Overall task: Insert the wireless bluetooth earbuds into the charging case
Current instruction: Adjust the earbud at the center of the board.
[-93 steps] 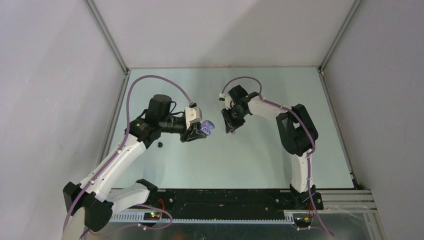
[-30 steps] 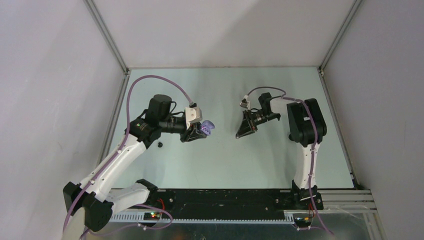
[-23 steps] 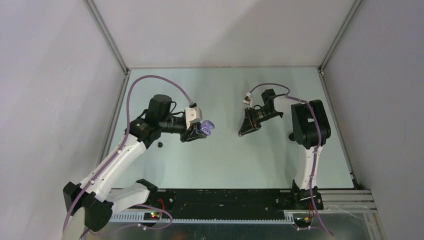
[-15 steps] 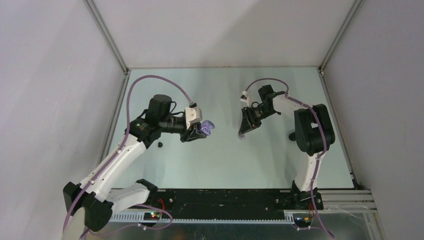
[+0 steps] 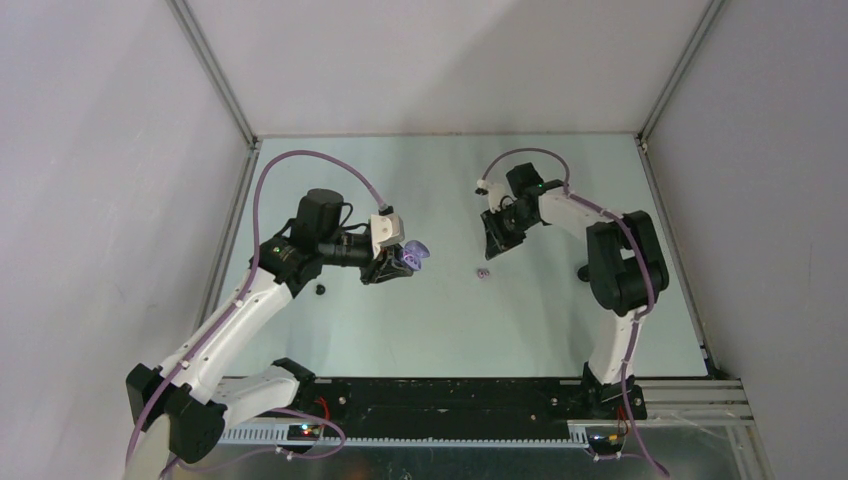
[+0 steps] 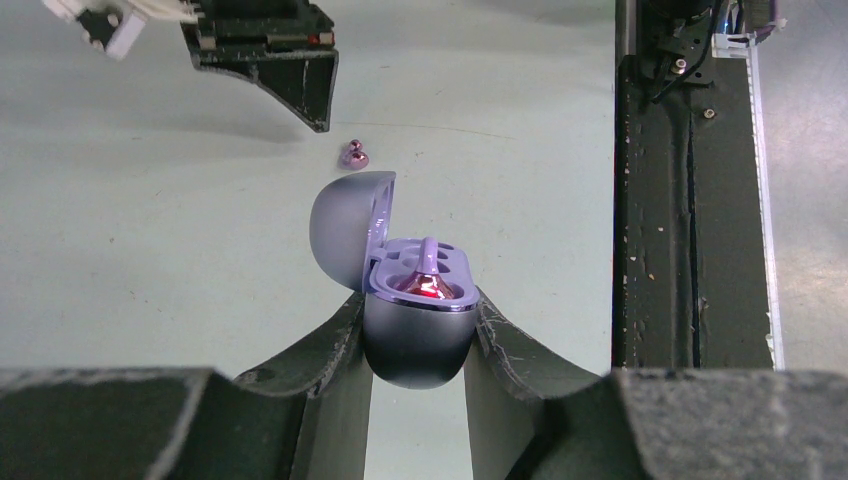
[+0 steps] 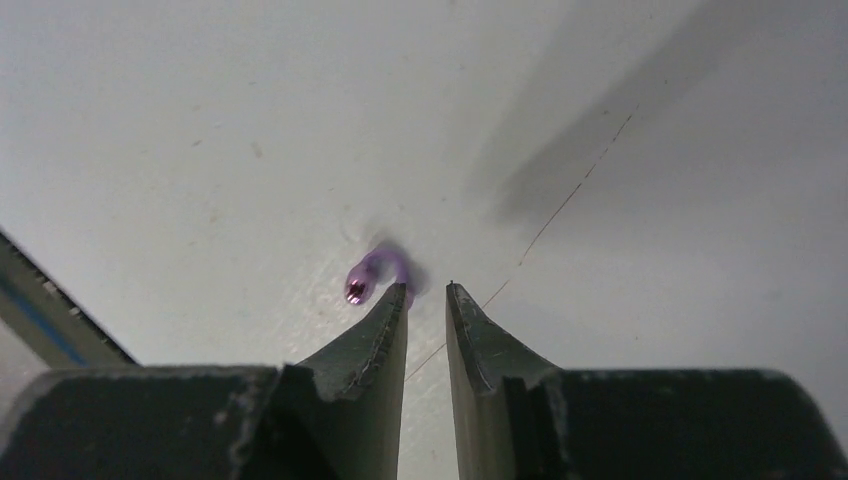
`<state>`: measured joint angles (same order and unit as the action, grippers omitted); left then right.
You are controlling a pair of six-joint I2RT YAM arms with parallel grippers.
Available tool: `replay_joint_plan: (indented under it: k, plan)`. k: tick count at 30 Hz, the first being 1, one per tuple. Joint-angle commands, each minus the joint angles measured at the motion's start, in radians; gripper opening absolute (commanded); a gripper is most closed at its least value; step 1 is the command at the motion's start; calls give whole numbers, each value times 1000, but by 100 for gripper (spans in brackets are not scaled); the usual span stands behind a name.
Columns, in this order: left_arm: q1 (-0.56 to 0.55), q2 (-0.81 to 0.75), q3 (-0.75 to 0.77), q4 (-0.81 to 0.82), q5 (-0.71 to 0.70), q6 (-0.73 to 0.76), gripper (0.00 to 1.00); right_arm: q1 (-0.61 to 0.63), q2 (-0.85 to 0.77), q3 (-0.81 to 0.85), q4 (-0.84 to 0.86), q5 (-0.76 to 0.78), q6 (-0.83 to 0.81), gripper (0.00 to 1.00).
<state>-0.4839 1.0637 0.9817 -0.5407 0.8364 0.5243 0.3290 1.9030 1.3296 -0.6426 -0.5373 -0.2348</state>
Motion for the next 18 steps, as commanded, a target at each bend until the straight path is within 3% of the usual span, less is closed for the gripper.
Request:
replay_joint_plan:
  k: [1,8,18]
  plan:
    - [-5,-24,-1,26,-2,16,0,41,58,48,14,149,25,25]
    - [-5,-21,0,27,-3,18,0,66,119,77,-60,155,15,21]
    - [-5,-23,-3,28,-4,18,0,147,105,71,-240,-62,-113,14]
